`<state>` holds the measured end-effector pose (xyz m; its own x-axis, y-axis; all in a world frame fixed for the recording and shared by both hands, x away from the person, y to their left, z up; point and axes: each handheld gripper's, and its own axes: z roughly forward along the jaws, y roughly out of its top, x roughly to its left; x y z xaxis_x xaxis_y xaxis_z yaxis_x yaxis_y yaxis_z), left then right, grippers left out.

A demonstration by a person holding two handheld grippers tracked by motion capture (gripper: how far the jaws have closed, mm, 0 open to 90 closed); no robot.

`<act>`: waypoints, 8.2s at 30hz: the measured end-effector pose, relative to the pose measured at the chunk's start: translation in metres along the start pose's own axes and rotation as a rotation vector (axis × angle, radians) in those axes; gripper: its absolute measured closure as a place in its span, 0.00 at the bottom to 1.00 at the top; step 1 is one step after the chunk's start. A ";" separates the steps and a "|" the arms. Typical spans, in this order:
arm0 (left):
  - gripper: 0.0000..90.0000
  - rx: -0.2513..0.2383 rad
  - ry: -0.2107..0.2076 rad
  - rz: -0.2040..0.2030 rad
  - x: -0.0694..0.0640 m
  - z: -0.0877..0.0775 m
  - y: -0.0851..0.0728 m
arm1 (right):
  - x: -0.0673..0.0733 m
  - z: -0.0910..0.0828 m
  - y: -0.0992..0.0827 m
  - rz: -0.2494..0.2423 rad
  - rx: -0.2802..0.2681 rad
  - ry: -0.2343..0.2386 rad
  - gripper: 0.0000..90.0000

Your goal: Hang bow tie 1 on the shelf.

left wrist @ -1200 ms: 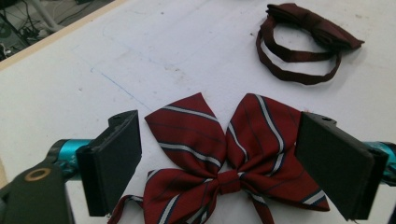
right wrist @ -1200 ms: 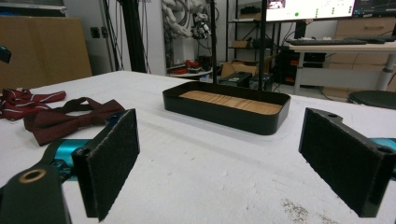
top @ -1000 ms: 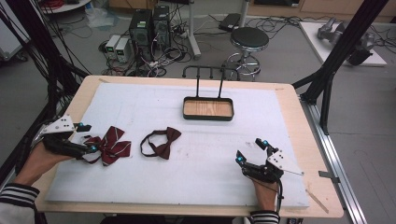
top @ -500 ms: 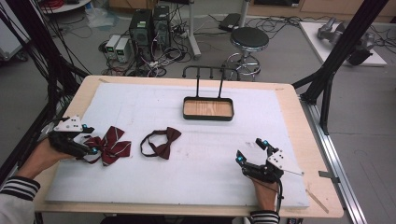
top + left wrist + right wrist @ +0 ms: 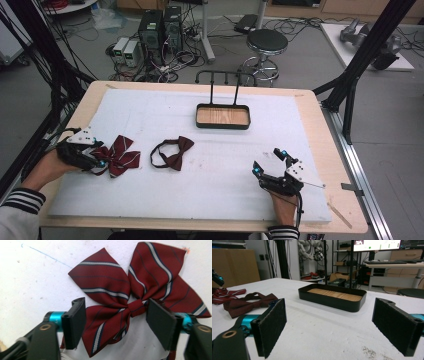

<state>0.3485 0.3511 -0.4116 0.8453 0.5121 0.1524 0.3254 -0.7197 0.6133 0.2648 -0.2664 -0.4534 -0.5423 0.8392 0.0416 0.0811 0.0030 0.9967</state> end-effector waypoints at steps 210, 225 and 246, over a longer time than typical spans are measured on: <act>0.95 -0.622 0.120 -0.158 -0.004 0.044 0.255 | -0.002 -0.002 -0.001 0.031 -0.025 -0.004 0.13; 0.95 -0.623 0.128 -0.179 0.004 0.060 0.272 | -0.002 -0.002 -0.001 0.026 -0.027 -0.002 0.13; 0.95 -0.661 0.145 -0.221 0.015 0.081 0.296 | -0.002 -0.002 -0.001 0.025 -0.030 -0.004 0.13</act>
<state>0.4920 0.1074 -0.2906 0.7092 0.7036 0.0443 0.1183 -0.1807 0.9764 0.2638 -0.2692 -0.4542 -0.5369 0.8411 0.0659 0.0696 -0.0337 0.9970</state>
